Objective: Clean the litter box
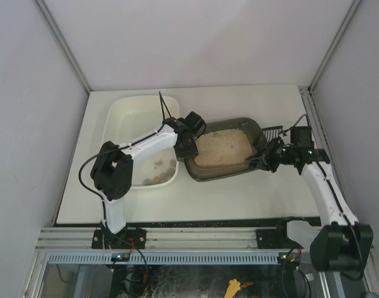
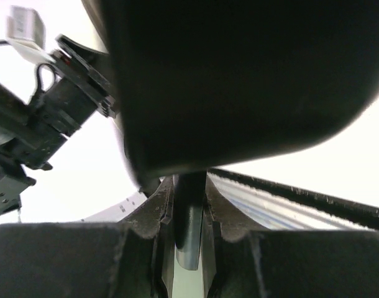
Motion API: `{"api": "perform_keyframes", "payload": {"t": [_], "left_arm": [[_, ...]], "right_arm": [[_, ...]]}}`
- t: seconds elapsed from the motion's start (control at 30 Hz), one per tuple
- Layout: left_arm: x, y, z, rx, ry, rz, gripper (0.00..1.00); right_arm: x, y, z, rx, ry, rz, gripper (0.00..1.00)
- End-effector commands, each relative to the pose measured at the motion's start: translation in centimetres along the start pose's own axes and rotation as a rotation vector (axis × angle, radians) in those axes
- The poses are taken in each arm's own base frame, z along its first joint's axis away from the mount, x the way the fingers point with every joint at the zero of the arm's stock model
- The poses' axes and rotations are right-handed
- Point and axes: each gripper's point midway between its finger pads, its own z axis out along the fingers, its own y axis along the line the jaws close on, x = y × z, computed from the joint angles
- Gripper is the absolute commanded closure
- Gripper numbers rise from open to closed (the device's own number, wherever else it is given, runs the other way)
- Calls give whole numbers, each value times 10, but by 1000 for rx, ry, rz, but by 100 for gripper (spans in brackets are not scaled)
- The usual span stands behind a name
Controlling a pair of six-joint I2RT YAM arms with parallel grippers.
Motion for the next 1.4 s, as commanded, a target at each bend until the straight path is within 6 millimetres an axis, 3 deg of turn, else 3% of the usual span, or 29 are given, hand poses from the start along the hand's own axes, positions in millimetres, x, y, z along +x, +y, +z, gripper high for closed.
{"api": "perform_keyframes", "payload": {"t": [0.0, 0.2, 0.4, 0.6, 0.8, 1.13, 1.37], "left_arm": [[40, -26, -32, 144, 111, -54, 99], [42, -34, -52, 211, 72, -90, 95], [31, -38, -70, 259, 7, -107, 90], [25, -37, -72, 265, -26, -114, 90], [19, -38, -74, 257, -52, -90, 90], [28, -38, -74, 287, -19, -97, 90], [30, -39, -74, 299, -12, -98, 93]], "right_arm": [[19, 9, 18, 106, 145, -106, 100], [28, 29, 38, 161, 310, -84, 100], [30, 39, 51, 216, 415, -108, 100], [44, 33, 66, 231, 518, -78, 100], [54, 22, 63, 306, 528, -99, 100], [61, 7, 69, 389, 544, -44, 100], [67, 2, 86, 403, 582, -38, 100]]}}
